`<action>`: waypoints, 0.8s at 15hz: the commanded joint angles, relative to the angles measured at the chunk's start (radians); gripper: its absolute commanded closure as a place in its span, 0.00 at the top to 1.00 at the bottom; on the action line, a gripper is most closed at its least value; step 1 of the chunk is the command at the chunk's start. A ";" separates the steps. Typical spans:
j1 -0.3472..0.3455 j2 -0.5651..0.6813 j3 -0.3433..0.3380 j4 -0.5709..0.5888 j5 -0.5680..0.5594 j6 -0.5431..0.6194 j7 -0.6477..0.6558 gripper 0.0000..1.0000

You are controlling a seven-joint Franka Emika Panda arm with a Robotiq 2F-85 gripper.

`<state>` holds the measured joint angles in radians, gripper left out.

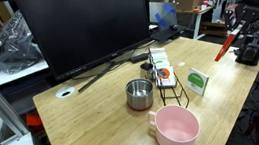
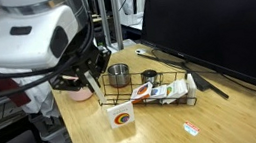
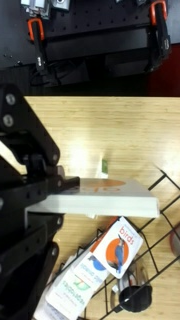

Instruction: Move the orange book to the right

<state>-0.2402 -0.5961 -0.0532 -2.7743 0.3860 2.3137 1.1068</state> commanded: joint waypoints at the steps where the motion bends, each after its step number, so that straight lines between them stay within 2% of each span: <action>1: -0.055 0.004 -0.028 0.000 -0.012 -0.038 0.059 0.04; 2: -0.036 0.001 -0.023 -0.003 -0.008 -0.013 0.029 0.14; 10: -0.048 0.003 -0.033 -0.006 -0.008 -0.018 0.047 0.14; 11: -0.067 0.026 -0.019 0.004 -0.013 -0.006 0.099 0.04; 12: -0.085 0.056 -0.009 0.011 -0.012 0.023 0.157 0.04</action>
<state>-0.2914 -0.5907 -0.0836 -2.7813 0.3808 2.2990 1.1678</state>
